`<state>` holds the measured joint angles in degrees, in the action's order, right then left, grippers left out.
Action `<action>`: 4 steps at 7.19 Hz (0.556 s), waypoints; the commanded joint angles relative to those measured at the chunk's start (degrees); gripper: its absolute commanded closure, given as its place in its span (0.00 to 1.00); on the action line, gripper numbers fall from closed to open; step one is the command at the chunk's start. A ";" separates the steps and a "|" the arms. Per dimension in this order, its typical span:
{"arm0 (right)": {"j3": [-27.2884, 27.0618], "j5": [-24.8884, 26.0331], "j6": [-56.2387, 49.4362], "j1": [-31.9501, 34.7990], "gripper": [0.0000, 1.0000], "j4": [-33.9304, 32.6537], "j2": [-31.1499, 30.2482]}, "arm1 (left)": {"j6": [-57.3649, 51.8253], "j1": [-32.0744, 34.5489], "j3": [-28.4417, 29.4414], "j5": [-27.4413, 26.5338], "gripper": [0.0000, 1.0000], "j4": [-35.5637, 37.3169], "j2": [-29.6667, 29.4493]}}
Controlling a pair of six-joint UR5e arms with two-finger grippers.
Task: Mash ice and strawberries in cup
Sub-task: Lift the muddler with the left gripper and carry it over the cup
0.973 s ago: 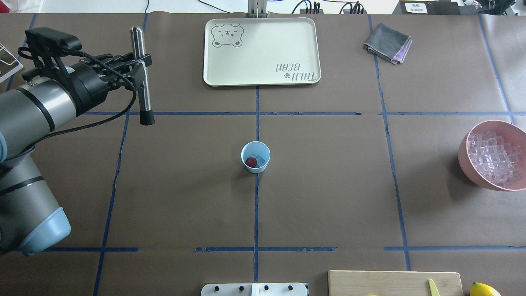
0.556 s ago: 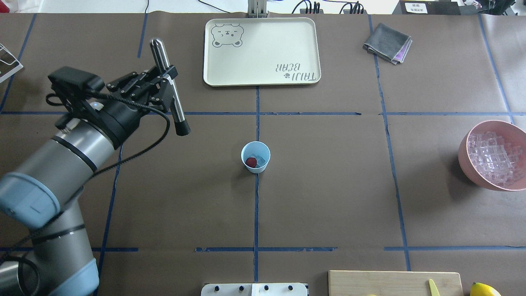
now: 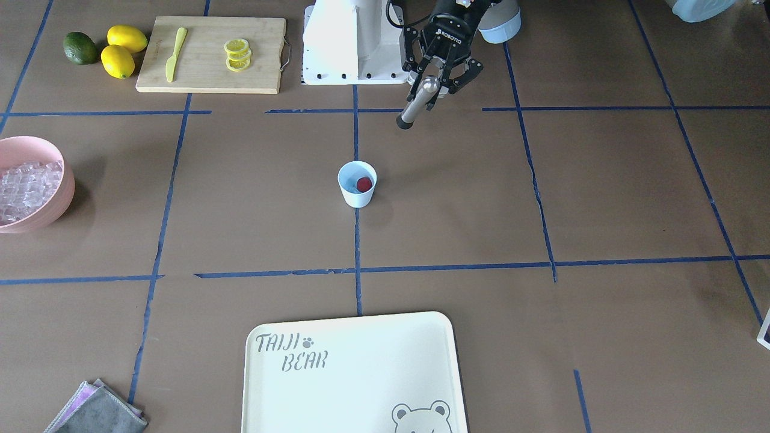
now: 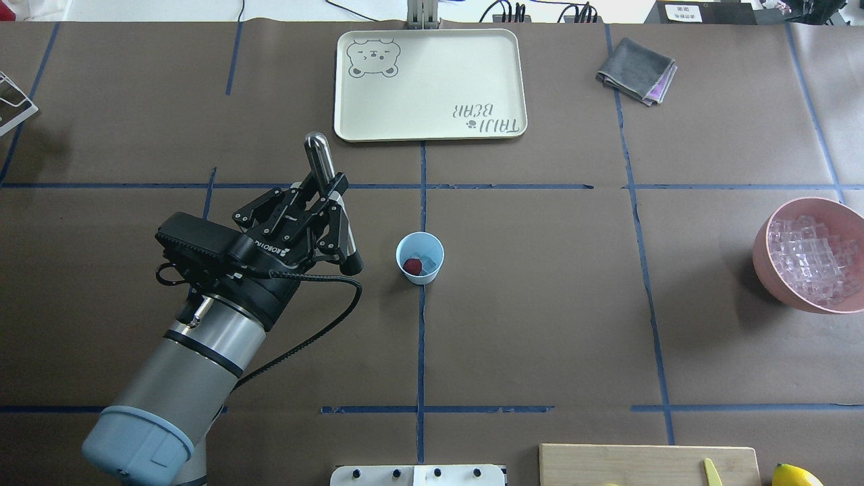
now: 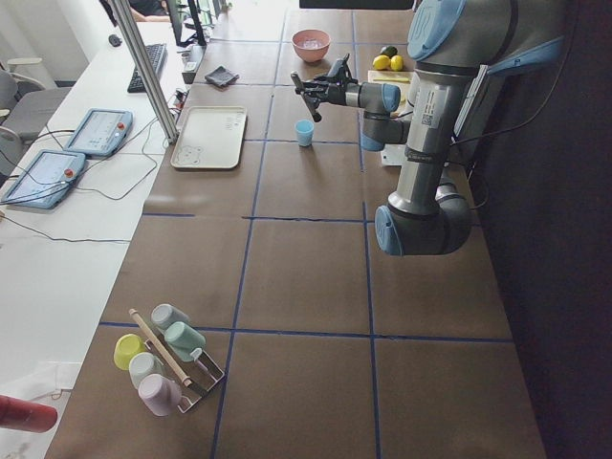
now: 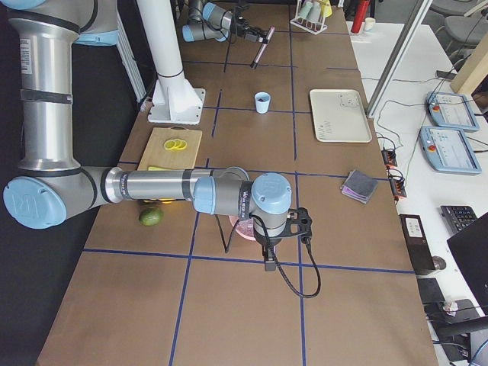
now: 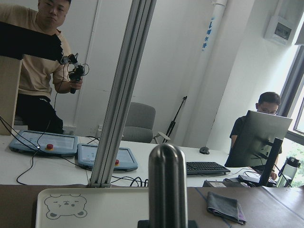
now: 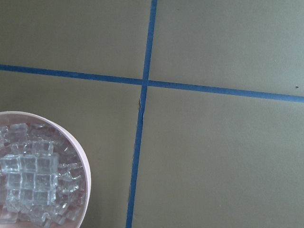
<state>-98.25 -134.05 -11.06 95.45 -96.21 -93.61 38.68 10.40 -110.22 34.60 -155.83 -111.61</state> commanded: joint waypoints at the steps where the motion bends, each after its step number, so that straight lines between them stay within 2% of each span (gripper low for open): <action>1: -0.19 0.01 -0.01 0.00 0.01 0.14 0.09 | -2.03 -0.39 1.49 -1.38 1.00 -1.04 -1.68; 3: -0.19 0.01 -0.01 0.00 0.01 0.15 0.09 | -2.03 -0.56 2.19 -0.50 1.00 -3.06 -3.26; 4: -0.19 0.01 -0.01 0.00 0.01 0.06 0.09 | -2.11 -0.56 6.81 -0.50 1.00 -6.29 -5.70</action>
<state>-98.43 -134.03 -11.07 95.45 -96.08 -93.52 36.64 9.89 -107.06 33.93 -159.26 -115.14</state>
